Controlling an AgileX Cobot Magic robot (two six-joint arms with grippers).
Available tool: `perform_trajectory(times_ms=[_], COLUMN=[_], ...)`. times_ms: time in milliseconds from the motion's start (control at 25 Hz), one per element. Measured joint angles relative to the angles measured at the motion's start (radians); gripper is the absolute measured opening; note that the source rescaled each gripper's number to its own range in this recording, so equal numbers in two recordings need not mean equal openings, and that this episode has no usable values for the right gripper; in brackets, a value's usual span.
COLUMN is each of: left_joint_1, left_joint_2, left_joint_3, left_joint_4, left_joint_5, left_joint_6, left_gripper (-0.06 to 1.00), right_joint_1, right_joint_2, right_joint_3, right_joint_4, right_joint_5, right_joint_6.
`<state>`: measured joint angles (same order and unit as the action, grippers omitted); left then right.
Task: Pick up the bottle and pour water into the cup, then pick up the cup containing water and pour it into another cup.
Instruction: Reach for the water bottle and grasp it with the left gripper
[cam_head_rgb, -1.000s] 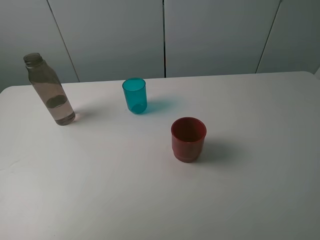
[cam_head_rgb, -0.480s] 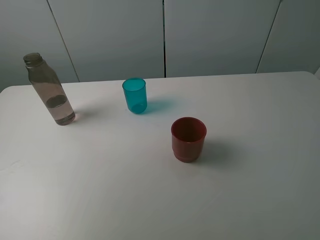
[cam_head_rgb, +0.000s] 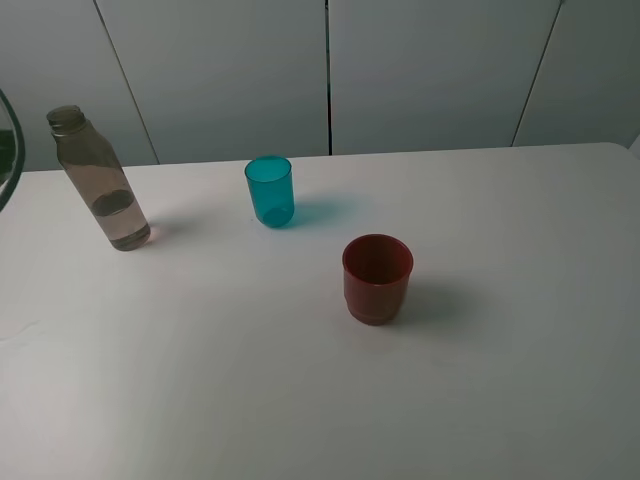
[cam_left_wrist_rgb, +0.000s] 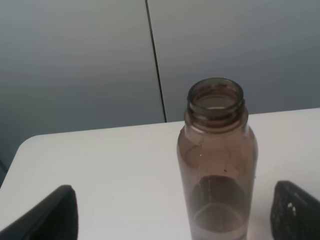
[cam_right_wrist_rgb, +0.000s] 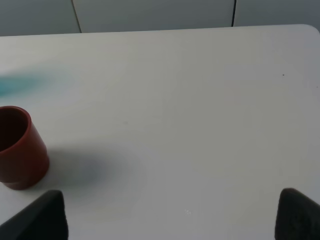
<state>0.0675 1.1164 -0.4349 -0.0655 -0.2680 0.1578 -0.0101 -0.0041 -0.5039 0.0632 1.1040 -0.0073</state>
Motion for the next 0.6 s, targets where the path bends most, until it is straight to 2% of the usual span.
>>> perform_trajectory(times_ms=[160,400,600], left_joint_1=[0.0,0.0,0.0], left_joint_2=[0.073,0.235,0.362], left_joint_3=[0.039,0.043,0.043], left_joint_4=[0.031,0.122,0.156], left_joint_5=[-0.155,-0.371,-0.502], left_joint_6=[-0.016,-0.055,-0.069], left_gripper=[0.95,0.95,0.95], right_joint_1=[0.0,0.0,0.0], right_joint_2=[0.0,0.0,0.0], right_joint_3=[0.0,0.0,0.0], right_joint_4=[0.0,0.0,0.0], right_joint_5=[0.0,0.0,0.0], right_joint_6=[0.0,0.0,0.0])
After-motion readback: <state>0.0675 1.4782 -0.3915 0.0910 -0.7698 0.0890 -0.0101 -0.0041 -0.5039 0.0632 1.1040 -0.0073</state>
